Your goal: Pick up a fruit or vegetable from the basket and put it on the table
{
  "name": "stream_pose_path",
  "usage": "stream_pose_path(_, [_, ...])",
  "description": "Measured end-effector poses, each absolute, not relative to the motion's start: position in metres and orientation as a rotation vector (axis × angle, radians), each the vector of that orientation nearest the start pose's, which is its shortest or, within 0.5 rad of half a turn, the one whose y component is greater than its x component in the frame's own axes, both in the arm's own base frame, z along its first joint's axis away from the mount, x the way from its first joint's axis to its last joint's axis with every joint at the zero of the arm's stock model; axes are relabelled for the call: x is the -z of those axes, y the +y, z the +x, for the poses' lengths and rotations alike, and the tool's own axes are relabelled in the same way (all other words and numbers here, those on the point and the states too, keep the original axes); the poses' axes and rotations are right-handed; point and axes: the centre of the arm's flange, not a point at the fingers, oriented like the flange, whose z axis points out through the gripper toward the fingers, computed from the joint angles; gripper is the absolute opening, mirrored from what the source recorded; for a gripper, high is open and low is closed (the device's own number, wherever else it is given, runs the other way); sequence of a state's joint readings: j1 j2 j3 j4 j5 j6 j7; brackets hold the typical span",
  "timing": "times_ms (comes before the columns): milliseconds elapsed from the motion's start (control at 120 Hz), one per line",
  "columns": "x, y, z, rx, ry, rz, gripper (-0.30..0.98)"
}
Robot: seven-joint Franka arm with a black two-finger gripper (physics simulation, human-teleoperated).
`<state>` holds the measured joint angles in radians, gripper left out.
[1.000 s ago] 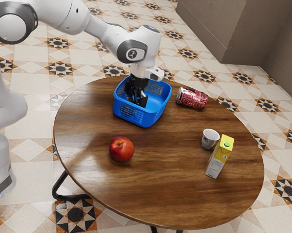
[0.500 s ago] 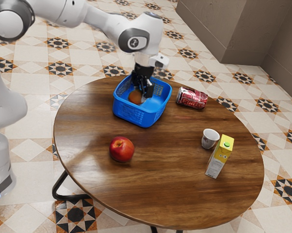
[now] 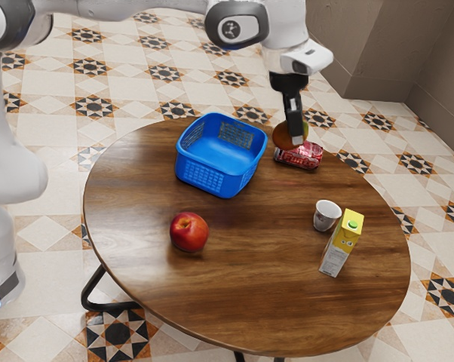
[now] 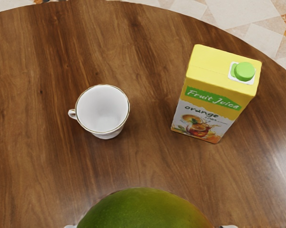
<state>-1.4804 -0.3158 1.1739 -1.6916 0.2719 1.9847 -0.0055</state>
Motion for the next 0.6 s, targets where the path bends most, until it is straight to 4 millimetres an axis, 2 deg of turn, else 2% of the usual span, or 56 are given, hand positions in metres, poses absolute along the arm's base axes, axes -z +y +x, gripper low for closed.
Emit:
stream_pose_path(58, [-0.655,-0.089,0.555,0.635,0.560,-3.124,0.30])
stream_pose_path(117, [-0.649,-0.100,0.554,0.615,0.587,-3.126,0.29])
stream_pose_path(275, [-0.616,-0.105,0.560,0.517,0.584,-3.147,0.32])
stream_pose_path(333, [-0.612,-0.107,0.560,0.507,0.585,-3.150,0.33])
stream_pose_path(450, [-0.609,-0.109,0.560,0.496,0.583,-3.158,0.52])
stream_pose_path(600, [-0.607,-0.110,0.560,0.488,0.581,-3.163,0.63])
